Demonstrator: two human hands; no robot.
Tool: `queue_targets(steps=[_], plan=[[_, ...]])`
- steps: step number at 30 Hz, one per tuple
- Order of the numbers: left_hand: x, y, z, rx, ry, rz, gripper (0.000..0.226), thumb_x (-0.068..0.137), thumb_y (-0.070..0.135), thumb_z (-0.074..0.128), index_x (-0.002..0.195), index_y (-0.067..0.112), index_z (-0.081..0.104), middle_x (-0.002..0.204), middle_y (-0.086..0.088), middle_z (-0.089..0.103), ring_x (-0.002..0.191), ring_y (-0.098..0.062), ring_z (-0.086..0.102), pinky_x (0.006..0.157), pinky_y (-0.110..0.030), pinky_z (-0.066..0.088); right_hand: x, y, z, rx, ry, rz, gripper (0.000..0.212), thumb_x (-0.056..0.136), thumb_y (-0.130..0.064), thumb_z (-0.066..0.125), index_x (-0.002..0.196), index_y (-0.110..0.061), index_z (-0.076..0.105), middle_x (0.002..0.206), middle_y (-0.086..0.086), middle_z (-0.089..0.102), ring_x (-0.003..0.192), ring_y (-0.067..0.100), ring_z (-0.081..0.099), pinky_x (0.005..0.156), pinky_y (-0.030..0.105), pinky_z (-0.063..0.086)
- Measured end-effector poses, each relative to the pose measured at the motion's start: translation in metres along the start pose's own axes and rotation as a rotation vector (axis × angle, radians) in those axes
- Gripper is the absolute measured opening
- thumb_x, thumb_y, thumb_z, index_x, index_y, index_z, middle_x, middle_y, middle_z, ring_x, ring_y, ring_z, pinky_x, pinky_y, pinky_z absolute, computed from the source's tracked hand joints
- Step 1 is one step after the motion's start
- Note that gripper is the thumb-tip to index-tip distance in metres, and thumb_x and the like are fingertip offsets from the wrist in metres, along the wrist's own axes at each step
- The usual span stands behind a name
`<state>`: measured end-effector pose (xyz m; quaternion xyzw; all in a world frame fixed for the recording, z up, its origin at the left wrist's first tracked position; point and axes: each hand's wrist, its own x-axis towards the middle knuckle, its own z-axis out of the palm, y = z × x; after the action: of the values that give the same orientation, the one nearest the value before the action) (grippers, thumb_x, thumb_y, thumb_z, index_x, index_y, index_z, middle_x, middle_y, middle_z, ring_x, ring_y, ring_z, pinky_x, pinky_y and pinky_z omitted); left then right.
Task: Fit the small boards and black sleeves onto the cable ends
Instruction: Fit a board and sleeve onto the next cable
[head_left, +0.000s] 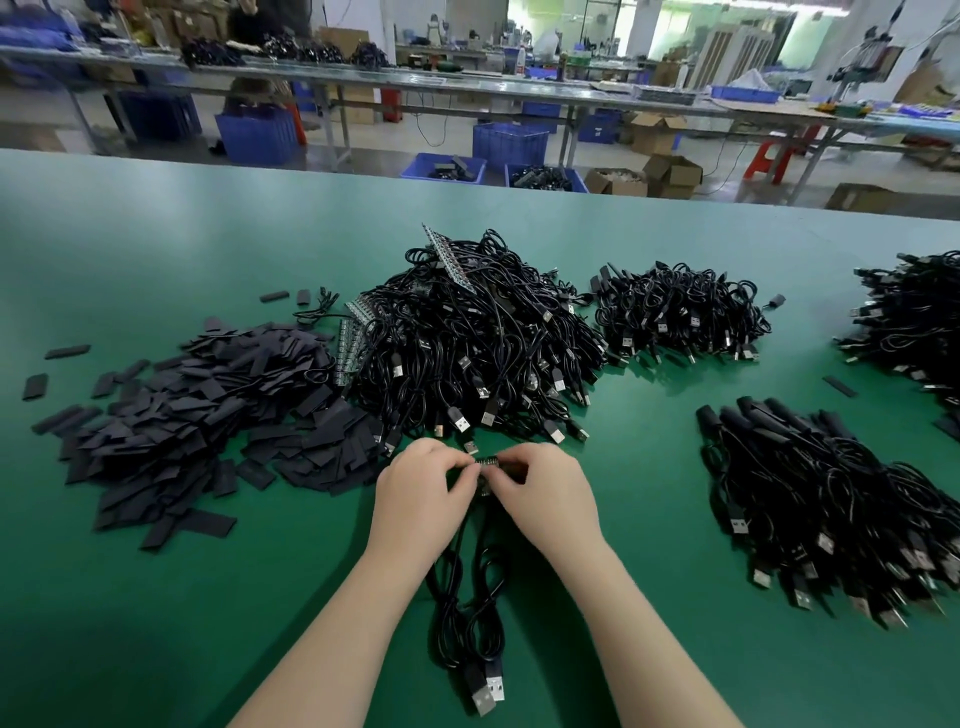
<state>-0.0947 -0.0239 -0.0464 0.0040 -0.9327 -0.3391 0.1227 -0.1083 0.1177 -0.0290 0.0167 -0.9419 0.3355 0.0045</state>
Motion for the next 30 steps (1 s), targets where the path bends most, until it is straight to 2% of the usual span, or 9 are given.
queue_targets(steps=[1, 3, 5, 8, 11, 15, 21, 25, 30], plan=[[0.001, -0.001, 0.0, -0.028, 0.0, 0.003, 0.017, 0.092, 0.036, 0.061, 0.103, 0.029, 0.073, 0.099, 0.02, 0.057, 0.093, -0.001, 0.054, 0.09, -0.034, 0.047, -0.002, 0.002, 0.001, 0.102, 0.035, 0.012, 0.015, 0.089, -0.038, 0.067, 0.099, -0.029, 0.074, 0.097, -0.012, 0.07, 0.094, 0.009, 0.064, 0.082, 0.031, 0.054], [0.002, 0.0, -0.002, -0.167, 0.002, 0.002, 0.011, 0.089, 0.035, 0.065, 0.098, 0.036, 0.072, 0.095, 0.025, 0.059, 0.085, 0.005, 0.056, 0.081, -0.016, 0.047, -0.006, 0.007, 0.0, 0.331, 0.105, 0.021, 0.004, 0.086, -0.031, 0.074, 0.087, -0.034, 0.072, 0.082, -0.015, 0.072, 0.081, 0.0, 0.065, 0.075, 0.022, 0.053], [0.002, 0.002, -0.004, -0.338, -0.033, -0.003, 0.013, 0.085, 0.032, 0.07, 0.092, 0.044, 0.069, 0.09, 0.025, 0.067, 0.087, 0.01, 0.059, 0.075, -0.005, 0.045, -0.01, 0.012, -0.004, 0.523, 0.143, 0.001, 0.015, 0.083, -0.022, 0.079, 0.081, -0.035, 0.072, 0.078, -0.017, 0.073, 0.076, -0.002, 0.067, 0.069, 0.013, 0.05], [0.003, 0.005, -0.004, -0.483, -0.087, -0.014, 0.019, 0.083, 0.03, 0.074, 0.085, 0.047, 0.069, 0.088, 0.028, 0.069, 0.085, 0.008, 0.065, 0.075, -0.008, 0.049, -0.012, 0.015, -0.008, 0.649, 0.155, -0.023, 0.018, 0.083, -0.017, 0.079, 0.083, -0.035, 0.075, 0.08, -0.017, 0.075, 0.076, -0.001, 0.069, 0.071, 0.013, 0.051], [0.004, 0.006, -0.005, -0.577, -0.089, -0.013, 0.022, 0.082, 0.026, 0.076, 0.079, 0.047, 0.071, 0.088, 0.022, 0.071, 0.083, 0.002, 0.068, 0.076, -0.012, 0.052, -0.011, 0.016, -0.007, 0.689, 0.161, -0.015, 0.018, 0.084, -0.018, 0.079, 0.087, -0.036, 0.075, 0.082, -0.016, 0.076, 0.077, 0.001, 0.07, 0.074, 0.016, 0.054], [0.004, 0.008, -0.009, -0.677, -0.112, -0.018, 0.033, 0.081, 0.018, 0.078, 0.08, 0.051, 0.072, 0.087, 0.018, 0.073, 0.085, -0.001, 0.07, 0.074, -0.01, 0.051, -0.011, 0.014, -0.005, 0.729, 0.159, -0.012, 0.019, 0.084, -0.016, 0.078, 0.086, -0.035, 0.076, 0.082, -0.014, 0.076, 0.076, 0.001, 0.07, 0.072, 0.016, 0.053], [0.004, 0.011, -0.008, -0.666, -0.084, -0.017, 0.021, 0.082, 0.015, 0.077, 0.087, 0.035, 0.073, 0.086, 0.017, 0.073, 0.083, -0.001, 0.069, 0.075, -0.013, 0.052, -0.013, 0.014, -0.007, 0.791, 0.144, -0.017, 0.016, 0.084, -0.015, 0.078, 0.086, -0.031, 0.078, 0.08, -0.011, 0.076, 0.074, 0.0, 0.069, 0.069, 0.015, 0.052], [0.003, 0.013, -0.008, -0.659, -0.086, -0.023, 0.028, 0.084, 0.013, 0.075, 0.088, 0.04, 0.071, 0.087, 0.02, 0.073, 0.085, 0.002, 0.068, 0.076, -0.011, 0.051, -0.012, 0.013, -0.006, 0.757, 0.146, -0.013, 0.014, 0.082, -0.018, 0.08, 0.083, -0.031, 0.078, 0.076, -0.01, 0.075, 0.07, 0.001, 0.068, 0.067, 0.015, 0.05], [0.003, 0.013, -0.006, -0.625, -0.054, -0.039, 0.025, 0.085, 0.016, 0.074, 0.085, 0.041, 0.07, 0.086, 0.023, 0.072, 0.085, 0.004, 0.067, 0.077, -0.01, 0.05, -0.013, 0.013, -0.004, 0.757, 0.16, -0.021, 0.015, 0.082, -0.019, 0.08, 0.079, -0.033, 0.077, 0.074, -0.012, 0.075, 0.069, -0.001, 0.067, 0.064, 0.011, 0.048]])
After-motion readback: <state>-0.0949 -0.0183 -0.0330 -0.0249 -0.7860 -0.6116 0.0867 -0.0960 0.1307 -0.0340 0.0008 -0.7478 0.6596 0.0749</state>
